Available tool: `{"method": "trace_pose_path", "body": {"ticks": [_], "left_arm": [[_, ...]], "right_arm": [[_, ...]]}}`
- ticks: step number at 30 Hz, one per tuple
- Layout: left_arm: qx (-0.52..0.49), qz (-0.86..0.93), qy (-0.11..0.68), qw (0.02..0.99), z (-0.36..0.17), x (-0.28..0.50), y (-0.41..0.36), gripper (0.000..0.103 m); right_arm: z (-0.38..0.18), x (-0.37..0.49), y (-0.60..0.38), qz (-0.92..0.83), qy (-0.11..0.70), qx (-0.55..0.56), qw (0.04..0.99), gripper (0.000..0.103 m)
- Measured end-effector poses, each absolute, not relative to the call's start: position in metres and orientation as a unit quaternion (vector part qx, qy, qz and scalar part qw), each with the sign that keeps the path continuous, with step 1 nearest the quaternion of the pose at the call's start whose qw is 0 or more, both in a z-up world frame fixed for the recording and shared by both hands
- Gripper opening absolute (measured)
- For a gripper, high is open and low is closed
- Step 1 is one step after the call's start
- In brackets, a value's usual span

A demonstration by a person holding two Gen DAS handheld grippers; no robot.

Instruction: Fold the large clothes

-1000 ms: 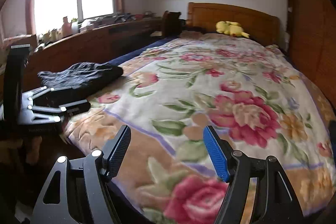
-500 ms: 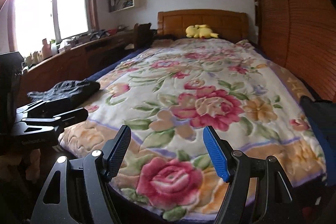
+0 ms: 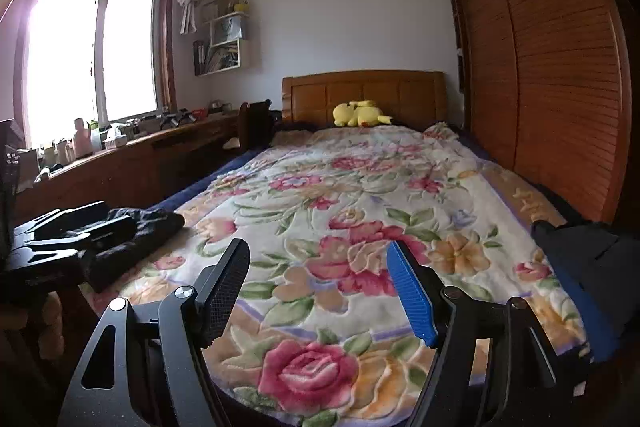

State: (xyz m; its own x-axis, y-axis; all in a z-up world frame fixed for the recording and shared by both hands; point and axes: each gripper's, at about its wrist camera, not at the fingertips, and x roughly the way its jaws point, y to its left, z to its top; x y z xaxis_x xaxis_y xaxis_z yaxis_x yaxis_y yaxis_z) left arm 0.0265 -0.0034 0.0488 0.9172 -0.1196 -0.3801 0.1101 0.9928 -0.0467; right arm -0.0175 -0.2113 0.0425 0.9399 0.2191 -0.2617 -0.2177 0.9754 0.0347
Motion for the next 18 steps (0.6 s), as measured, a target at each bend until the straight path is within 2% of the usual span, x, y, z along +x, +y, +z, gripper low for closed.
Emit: {"method": "trace_pose_path", "body": {"ticks": [6, 18], "left_arm": [[-0.028, -0.049, 0.175, 0.983, 0.052, 0.014, 0.003, 0.083], [-0.022, -0.048, 0.187, 0.981, 0.045, 0.018, 0.001, 0.083]], "right_arm": [[0.037, -0.022, -0.209, 0.108, 0.135, 0.006, 0.985, 0.073], [0.035, -0.002, -0.207, 0.108, 0.136, 0.006, 0.985, 0.073]]}}
